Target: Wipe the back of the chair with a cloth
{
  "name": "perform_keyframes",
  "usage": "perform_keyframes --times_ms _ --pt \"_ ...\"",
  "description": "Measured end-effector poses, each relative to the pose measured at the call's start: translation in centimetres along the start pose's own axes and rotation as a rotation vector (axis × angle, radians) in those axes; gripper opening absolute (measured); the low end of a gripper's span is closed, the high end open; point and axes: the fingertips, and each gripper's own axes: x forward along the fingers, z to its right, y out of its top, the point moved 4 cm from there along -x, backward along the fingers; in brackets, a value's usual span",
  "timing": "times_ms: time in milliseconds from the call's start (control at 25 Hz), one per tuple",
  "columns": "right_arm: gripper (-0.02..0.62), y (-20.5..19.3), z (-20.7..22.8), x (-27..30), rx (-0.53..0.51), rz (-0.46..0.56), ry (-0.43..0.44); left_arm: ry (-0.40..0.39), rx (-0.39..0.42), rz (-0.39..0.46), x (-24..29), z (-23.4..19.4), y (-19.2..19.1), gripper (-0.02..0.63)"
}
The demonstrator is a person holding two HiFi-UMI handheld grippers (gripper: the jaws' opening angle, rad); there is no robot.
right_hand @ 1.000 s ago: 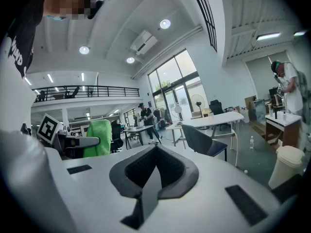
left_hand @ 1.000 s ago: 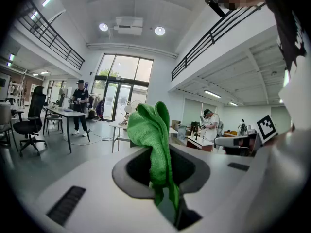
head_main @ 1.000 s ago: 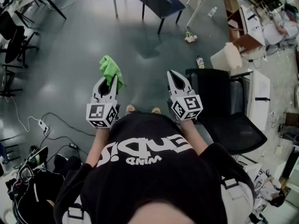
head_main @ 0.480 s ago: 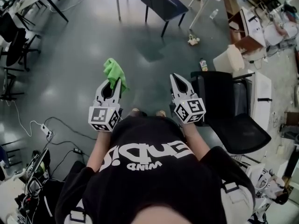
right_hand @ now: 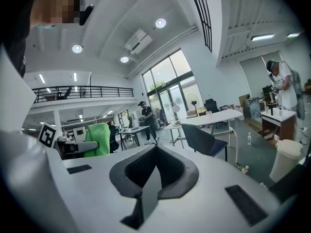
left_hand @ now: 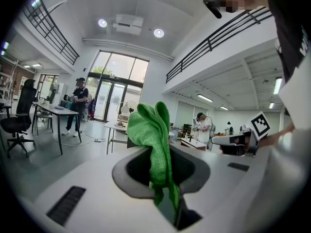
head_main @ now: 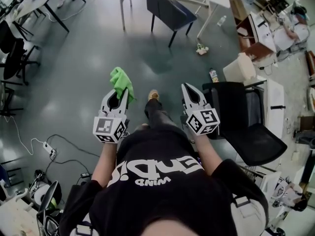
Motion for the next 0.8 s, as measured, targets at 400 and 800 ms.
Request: perform_keyframes --times_ms 400,800 --pt "-0.003 0.3 2.0 7.6 0.016 -0.002 -0.010 0.012 -0.021 -0.005 5.5 -5.9 0.7 0.064" --pt "-0.003 4.7 7.5 18.9 0.038 0.007 -0.027 -0.010 -0.012 -0.018 16.9 -12.1 4.7 0.064"
